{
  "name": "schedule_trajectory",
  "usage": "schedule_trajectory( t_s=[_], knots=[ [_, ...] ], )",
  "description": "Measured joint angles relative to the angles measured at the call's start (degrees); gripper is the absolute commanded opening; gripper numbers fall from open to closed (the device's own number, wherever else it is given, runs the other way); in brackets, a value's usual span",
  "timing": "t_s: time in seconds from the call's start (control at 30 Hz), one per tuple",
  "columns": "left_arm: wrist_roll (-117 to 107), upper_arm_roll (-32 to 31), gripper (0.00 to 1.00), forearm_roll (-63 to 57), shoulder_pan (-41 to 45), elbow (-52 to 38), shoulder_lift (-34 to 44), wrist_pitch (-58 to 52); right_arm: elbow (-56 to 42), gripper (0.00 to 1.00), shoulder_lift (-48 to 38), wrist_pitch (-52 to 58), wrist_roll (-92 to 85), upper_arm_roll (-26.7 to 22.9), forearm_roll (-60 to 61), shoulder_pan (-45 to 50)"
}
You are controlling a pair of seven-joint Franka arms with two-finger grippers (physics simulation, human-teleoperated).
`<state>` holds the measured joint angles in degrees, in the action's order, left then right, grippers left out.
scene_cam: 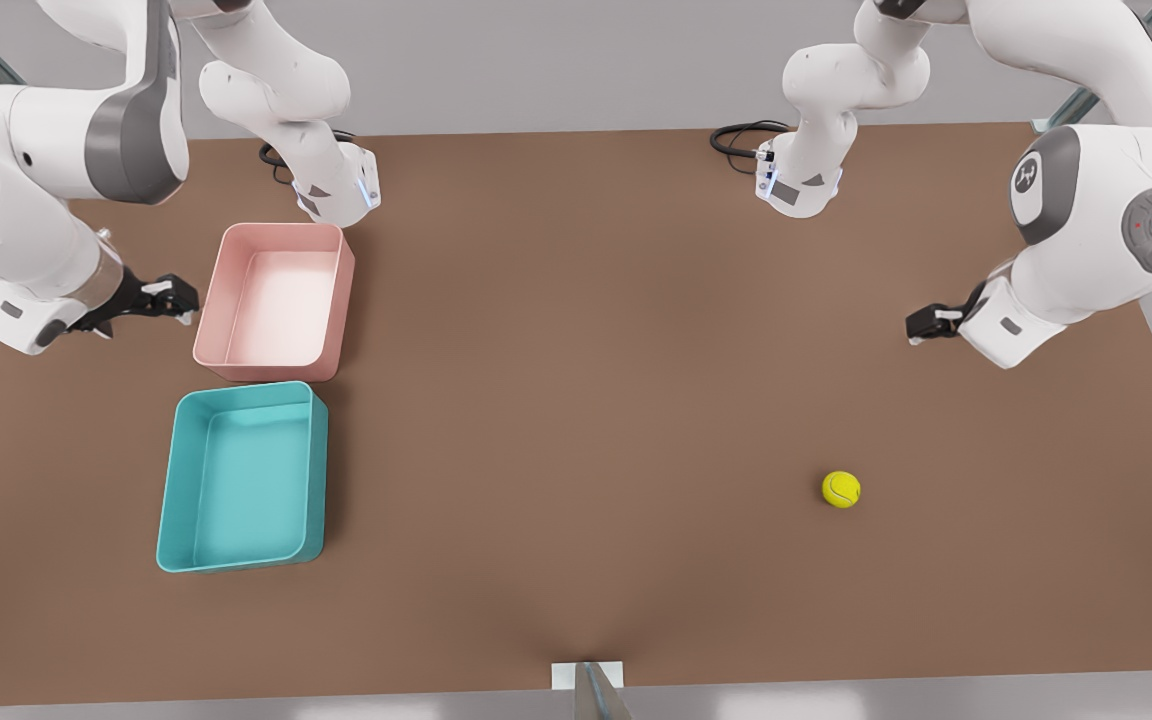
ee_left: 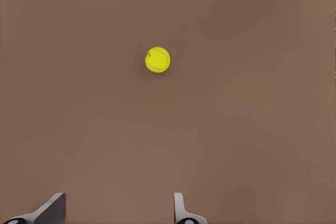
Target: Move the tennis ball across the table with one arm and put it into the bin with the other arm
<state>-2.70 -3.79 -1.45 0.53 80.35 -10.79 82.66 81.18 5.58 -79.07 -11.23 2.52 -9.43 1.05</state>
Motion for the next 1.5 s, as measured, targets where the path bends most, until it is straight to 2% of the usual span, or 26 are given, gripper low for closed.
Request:
schedule_trajectory(
  t_s=[0.07, 0.1, 0.13, 0.23, 0.37, 0.5, 0.7, 1.1, 1.5],
  knots=[
    [0.0, 0.0, 1.0, 0.1, 0.0, 0.0, -0.4, 1.1, 1.4, 1.0, -0.6, -1.1, 0.3, 0.0, 0.0, 0.0],
    [0.0, 0.1, 0.82, 0.0, 0.0, -0.6, -2.4, 1.6, 1.9, 1.0, -0.8, -1.5, 0.5, 0.0, 0.0, 0.0],
    [0.2, 0.1, 0.22, 0.0, 0.0, -2.8, -5.7, 2.3, 2.1, 1.0, -0.5, -1.8, 0.6, 0.0, 0.1, 0.1],
    [2.9, 0.3, 0.21, -0.5, -1.9, -8.5, -18.0, 6.4, 2.0, 1.0, 2.2, -2.3, 1.0, -0.2, 0.5, 0.6],
    [13.3, 0.2, 0.21, -4.1, -4.6, -2.4, -23.9, 18.5, 2.4, 1.0, 5.4, -3.1, 1.4, -0.5, 2.3, 0.6],
    [26.6, -0.1, 0.21, -7.4, -5.4, 2.5, -25.9, 28.6, 3.3, 1.0, 6.9, -4.2, 1.7, -0.4, 4.1, -0.6],
    [47.7, -1.9, 0.21, -10.5, -6.3, 3.6, -27.4, 35.7, 4.9, 1.0, 7.6, -5.5, 2.0, -0.5, 6.2, -1.2],
    [81.1, -3.3, 0.21, -16.6, -7.5, 8.4, -29.9, 44.1, -1.7, 1.0, 9.7, -1.1, 1.3, -1.5, 11.6, -5.1],
    [96.4, -3.3, 0.21, -17.8, -7.5, 11.0, -32.2, 47.3, -2.0, 1.0, 10.0, 0.5, 0.1, -1.4, 12.0, -5.1]
  ],
)
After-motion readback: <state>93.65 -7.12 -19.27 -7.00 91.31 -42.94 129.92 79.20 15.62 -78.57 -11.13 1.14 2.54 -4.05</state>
